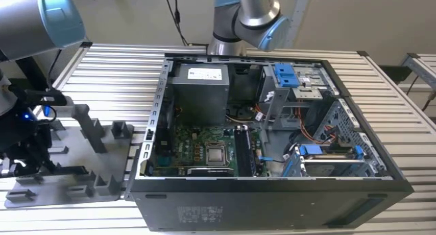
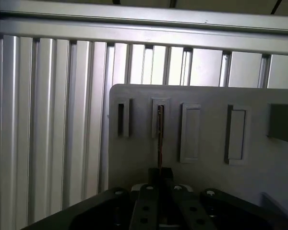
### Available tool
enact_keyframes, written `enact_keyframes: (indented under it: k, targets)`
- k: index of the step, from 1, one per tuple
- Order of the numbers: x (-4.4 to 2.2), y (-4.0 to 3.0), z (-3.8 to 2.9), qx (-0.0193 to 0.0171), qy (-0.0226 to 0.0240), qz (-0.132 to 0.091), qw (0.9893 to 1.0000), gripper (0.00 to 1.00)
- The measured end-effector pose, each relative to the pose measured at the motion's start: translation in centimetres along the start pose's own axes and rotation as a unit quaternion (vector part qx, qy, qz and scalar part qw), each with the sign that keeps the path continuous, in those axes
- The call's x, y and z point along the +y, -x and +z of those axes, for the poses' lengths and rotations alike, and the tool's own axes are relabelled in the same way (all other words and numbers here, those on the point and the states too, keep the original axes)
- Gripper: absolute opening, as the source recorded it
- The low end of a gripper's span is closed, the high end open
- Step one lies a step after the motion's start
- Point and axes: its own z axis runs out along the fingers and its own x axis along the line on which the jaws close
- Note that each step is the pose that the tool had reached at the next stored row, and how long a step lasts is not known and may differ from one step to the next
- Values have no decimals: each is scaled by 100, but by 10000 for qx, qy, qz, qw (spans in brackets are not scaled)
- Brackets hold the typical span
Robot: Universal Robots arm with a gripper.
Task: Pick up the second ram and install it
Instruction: 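Pick up the second ram and move it above second insertion slot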
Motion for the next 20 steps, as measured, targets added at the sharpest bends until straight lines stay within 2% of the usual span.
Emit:
enact_keyframes:
  k: [6, 20]
  targets:
    - [0, -1, -42, 0, 1, 5, 10000, 14]
    - [-1, -8, -214, 0, 0, 13, 10000, 14]
